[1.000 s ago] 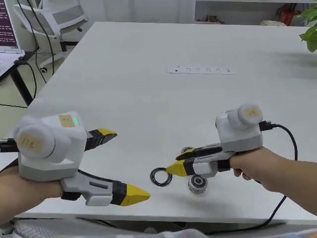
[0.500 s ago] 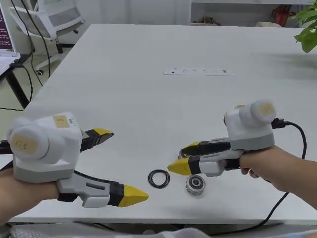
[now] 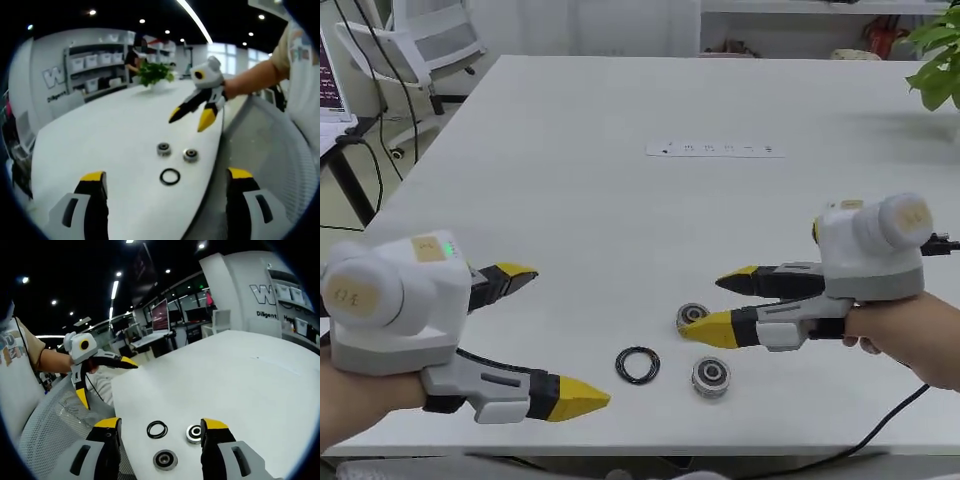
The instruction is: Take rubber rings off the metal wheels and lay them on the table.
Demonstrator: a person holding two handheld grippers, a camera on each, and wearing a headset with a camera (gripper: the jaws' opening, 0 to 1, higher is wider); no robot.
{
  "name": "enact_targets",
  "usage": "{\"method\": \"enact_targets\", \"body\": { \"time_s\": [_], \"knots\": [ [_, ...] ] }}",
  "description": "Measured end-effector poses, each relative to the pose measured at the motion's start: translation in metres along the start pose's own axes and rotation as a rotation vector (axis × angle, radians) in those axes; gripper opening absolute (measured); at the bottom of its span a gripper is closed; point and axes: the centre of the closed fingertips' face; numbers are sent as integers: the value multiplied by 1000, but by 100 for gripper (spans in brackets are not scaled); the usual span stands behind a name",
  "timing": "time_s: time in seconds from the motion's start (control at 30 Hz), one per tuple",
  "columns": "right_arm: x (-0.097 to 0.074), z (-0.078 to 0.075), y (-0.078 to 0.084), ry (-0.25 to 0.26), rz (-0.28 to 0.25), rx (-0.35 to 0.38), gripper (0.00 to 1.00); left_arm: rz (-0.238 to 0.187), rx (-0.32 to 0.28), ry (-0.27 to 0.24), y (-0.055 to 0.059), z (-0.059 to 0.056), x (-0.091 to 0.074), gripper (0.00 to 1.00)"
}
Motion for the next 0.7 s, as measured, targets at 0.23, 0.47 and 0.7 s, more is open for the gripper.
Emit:
{"method": "enact_targets", "body": {
  "time_s": [0.23,0.47,0.7],
  "knots": [
    [-16,0,2,35,-6,-43,74,-7,-2,-4,-3,-1,-1,100],
    [-32,-3,3,66,-29,-44,80,-7,-6,-3,-4,-3,-1,100],
    [-45,-4,9,95,-29,-57,86,-12,-12,-8,-6,-2,-2,100]
  ]
}}
Point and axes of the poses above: the centre of the closed fingertips' face, and the gripper's own axes: x roughly forward along the fingers, z roughly to its left, y roughly out of its underside, and after that the axes turned 1 degree about x, right-handed
